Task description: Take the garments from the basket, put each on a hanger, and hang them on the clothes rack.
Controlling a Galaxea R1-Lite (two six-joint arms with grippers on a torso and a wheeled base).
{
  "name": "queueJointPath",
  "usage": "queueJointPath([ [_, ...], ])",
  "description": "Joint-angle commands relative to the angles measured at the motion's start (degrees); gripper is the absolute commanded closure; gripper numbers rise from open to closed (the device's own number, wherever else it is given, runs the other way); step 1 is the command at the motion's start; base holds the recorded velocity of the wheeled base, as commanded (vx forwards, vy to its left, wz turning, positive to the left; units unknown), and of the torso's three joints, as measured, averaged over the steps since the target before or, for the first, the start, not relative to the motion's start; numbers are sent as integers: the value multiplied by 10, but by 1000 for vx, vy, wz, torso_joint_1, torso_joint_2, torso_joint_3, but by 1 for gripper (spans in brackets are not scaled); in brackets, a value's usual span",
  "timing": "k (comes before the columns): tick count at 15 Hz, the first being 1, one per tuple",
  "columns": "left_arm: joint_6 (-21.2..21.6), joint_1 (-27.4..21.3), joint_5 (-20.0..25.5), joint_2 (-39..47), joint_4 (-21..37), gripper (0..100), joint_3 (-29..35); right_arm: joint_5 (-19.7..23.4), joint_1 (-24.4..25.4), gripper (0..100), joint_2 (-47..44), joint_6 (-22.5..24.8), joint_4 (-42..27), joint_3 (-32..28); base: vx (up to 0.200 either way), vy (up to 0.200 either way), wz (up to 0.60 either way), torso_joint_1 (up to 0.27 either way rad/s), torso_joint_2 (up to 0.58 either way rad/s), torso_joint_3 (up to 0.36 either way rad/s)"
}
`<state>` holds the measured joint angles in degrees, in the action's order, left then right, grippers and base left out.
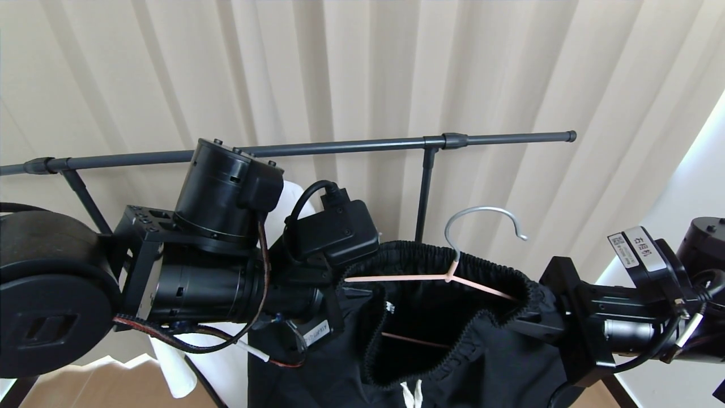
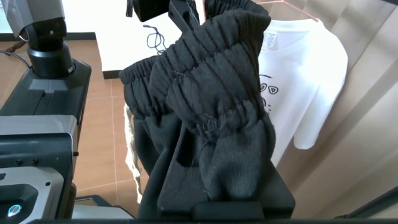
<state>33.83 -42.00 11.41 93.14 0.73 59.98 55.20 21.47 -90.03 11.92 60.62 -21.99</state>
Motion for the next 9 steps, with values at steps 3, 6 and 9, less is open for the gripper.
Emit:
queueJointPath([
  [3,-3,2,-2,-19,0,100,-2,-3,-3,0,-1,0,-2,0,0,0,0,0,0,0],
  [6,-3,17,-2,-34,0,100,-7,-12,-21,0,2,-5,-2,2,0,0,0,0,0,0],
  [9,-4,30,-2,-46,0,100,-14,-12,-50,0,5,-4,-1,0,0,0,0,0,0,0],
])
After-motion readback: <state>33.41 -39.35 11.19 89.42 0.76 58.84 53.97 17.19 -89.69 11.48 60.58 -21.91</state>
